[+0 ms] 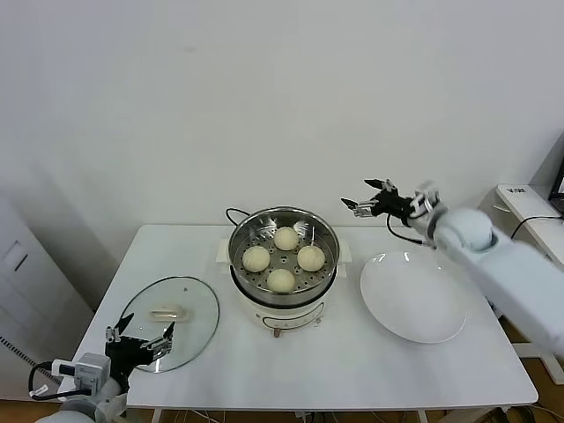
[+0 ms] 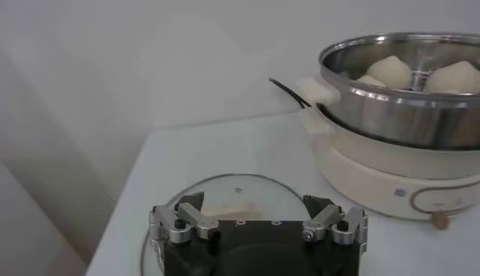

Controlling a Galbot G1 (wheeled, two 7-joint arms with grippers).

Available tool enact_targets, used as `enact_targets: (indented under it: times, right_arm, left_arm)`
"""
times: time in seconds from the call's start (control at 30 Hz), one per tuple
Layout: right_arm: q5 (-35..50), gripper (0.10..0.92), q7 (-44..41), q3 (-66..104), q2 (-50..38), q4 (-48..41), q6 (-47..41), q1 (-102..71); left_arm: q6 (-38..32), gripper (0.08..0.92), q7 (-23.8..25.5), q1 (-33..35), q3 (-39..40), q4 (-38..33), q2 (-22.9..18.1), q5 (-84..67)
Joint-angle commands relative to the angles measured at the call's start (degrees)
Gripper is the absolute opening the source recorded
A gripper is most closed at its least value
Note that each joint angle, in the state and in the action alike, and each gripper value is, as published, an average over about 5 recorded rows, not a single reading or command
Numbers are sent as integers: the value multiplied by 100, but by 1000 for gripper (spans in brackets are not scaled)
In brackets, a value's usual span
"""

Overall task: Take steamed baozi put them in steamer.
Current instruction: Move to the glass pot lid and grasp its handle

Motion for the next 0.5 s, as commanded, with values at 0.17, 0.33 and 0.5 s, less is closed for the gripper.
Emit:
enact_targets:
  times: [0.17, 0.33, 0.5]
  right_arm:
    - [-1541, 823, 876, 5019, 2061, 827, 1143, -4775]
    - [-1895, 823, 569, 5357, 2676, 805, 1277, -4977]
    - [-2155, 823, 429, 5509, 3023, 754, 1329, -5035]
  left_arm:
    - [-1544, 823, 584, 230, 57, 880, 284, 3413]
    - [-2290, 823, 756, 298, 55, 1369, 194, 5194]
    - [-2662, 823, 721, 316, 74, 1795, -26, 6567]
